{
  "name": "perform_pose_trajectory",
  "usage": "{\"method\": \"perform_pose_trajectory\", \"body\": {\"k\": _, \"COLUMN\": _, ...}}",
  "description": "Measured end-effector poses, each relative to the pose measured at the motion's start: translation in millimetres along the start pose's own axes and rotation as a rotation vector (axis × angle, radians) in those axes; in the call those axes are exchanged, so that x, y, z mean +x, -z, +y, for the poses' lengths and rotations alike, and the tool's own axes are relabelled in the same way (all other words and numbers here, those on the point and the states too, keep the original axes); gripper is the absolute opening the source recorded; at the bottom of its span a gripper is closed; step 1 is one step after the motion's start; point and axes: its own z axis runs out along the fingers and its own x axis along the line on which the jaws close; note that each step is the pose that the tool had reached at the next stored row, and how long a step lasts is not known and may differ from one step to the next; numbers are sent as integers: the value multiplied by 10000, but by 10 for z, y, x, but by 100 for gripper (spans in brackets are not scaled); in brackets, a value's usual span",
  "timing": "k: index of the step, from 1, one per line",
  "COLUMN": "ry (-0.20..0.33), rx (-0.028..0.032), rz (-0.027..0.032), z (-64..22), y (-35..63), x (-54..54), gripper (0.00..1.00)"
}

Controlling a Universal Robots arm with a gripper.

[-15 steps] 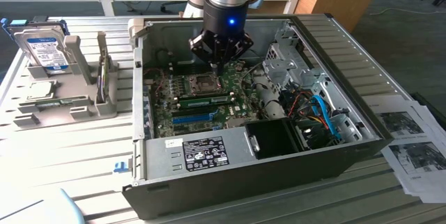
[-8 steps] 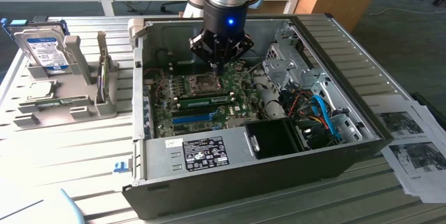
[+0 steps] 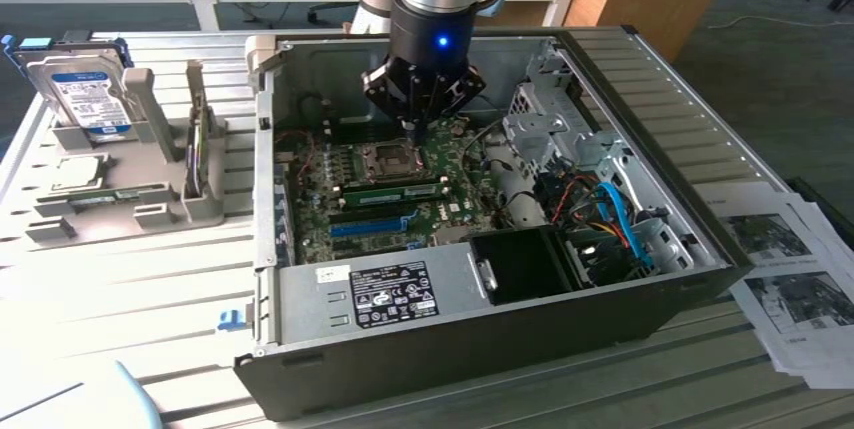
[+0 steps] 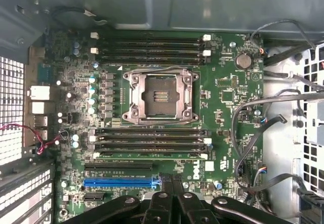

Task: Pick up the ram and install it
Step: 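Press down the ram until it locks into place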

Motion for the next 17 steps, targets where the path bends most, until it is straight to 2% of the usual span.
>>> {"method": "perform_pose_trajectory", "body": {"k": 17, "ry": 155, "rx": -1, "rz": 15, "z": 0, "y": 0, "x": -1, "gripper": 9}}
